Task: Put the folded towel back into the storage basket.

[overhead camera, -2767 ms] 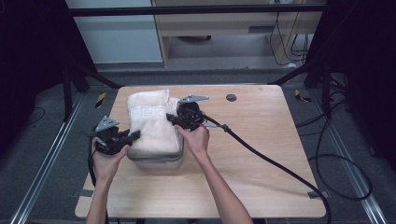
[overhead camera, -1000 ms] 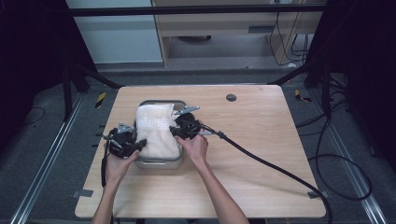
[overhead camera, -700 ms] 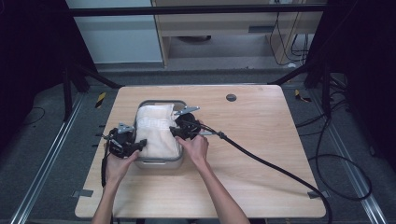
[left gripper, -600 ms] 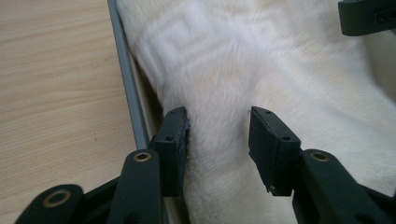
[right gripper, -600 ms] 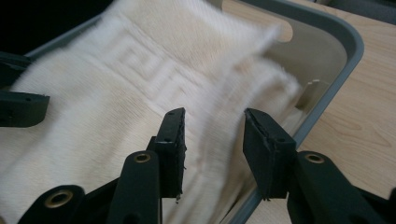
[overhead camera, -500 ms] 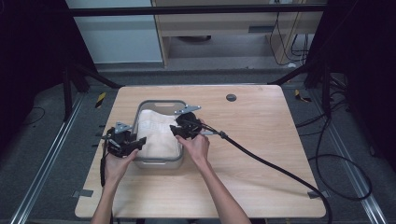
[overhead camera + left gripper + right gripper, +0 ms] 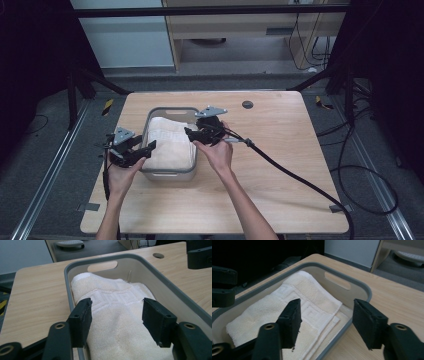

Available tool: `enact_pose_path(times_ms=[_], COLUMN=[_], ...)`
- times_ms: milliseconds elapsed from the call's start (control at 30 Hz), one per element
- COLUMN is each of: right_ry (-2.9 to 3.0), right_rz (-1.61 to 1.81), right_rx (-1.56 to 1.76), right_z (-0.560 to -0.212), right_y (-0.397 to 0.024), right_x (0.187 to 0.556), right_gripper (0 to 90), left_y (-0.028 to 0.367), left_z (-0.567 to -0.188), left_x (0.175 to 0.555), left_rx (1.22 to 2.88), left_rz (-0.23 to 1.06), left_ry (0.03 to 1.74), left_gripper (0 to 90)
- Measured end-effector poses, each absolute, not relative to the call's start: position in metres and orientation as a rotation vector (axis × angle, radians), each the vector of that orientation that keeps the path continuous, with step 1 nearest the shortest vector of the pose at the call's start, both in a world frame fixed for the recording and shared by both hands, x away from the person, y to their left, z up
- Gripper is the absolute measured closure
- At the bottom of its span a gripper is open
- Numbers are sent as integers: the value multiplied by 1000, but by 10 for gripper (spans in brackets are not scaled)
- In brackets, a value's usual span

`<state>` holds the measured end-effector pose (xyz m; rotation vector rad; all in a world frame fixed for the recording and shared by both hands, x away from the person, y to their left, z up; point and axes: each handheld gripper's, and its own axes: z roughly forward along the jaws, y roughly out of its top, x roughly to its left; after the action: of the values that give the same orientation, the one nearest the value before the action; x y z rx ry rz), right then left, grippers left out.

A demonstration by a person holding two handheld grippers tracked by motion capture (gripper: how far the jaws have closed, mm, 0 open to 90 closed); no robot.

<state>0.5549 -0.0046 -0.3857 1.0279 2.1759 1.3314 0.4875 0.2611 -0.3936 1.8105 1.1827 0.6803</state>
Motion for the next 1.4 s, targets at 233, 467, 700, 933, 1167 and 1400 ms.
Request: enact_pose_path(times_ms=[233,467,700,933,1167,1400], right_ry=[2095,2060,2010,1971,1960,1945], right_rz=[1343,1394,1423,1441,1418,1341], right_rx=[1010,1037,1018,1040,1081,1159], right_z=[-372,-368,-370,-384,-401,-426], right_y=[-30,-63,-99,-139,-175,-227], right_x=[544,530,509,489,476,457], right_gripper=[264,213,181,165,164,155], left_y=[257,255,255,253,254,253], left_z=[-392,-392,-393,-400,-406,-409], left_x=[484,481,476,470,465,451], left_rx=[1800,1805,1800,1812,1819,1818], left_rz=[681,687,704,712,722,734], left_ry=[1162,1141,1108,1092,1093,1074], left_gripper=[337,320,282,246,230,228])
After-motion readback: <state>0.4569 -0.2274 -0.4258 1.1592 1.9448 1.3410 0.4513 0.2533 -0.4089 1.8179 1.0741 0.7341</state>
